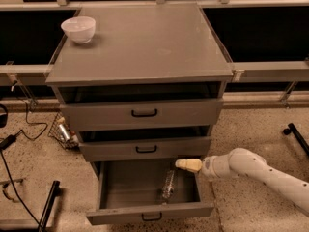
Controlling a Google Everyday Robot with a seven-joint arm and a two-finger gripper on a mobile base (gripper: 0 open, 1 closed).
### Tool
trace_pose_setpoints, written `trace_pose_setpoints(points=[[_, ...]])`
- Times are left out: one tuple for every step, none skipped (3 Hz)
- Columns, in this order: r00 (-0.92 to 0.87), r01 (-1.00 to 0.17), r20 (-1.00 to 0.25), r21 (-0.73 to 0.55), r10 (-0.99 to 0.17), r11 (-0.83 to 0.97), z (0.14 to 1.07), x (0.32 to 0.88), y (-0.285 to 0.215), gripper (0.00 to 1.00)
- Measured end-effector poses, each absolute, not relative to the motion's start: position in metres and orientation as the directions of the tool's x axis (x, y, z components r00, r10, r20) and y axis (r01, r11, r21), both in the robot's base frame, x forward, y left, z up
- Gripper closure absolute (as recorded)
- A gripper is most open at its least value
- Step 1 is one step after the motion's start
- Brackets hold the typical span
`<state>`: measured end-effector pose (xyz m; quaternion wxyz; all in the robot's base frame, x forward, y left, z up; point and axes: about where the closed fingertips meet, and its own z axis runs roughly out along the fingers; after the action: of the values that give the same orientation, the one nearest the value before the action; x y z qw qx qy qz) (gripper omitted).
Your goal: Pick water bottle from bottom drawer and place on counter
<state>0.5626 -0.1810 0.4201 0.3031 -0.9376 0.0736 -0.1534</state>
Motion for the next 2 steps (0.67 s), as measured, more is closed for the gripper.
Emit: trace_pose_setpoints(points=[[0.947,-0.019,0.262,-0.529,-0.185,-0.848,0.406,0.565,-0.173,0.00],[0.952,-0.019,0.250,-0.532,-0.178,-0.847,0.391,0.570,-0.170,0.00]])
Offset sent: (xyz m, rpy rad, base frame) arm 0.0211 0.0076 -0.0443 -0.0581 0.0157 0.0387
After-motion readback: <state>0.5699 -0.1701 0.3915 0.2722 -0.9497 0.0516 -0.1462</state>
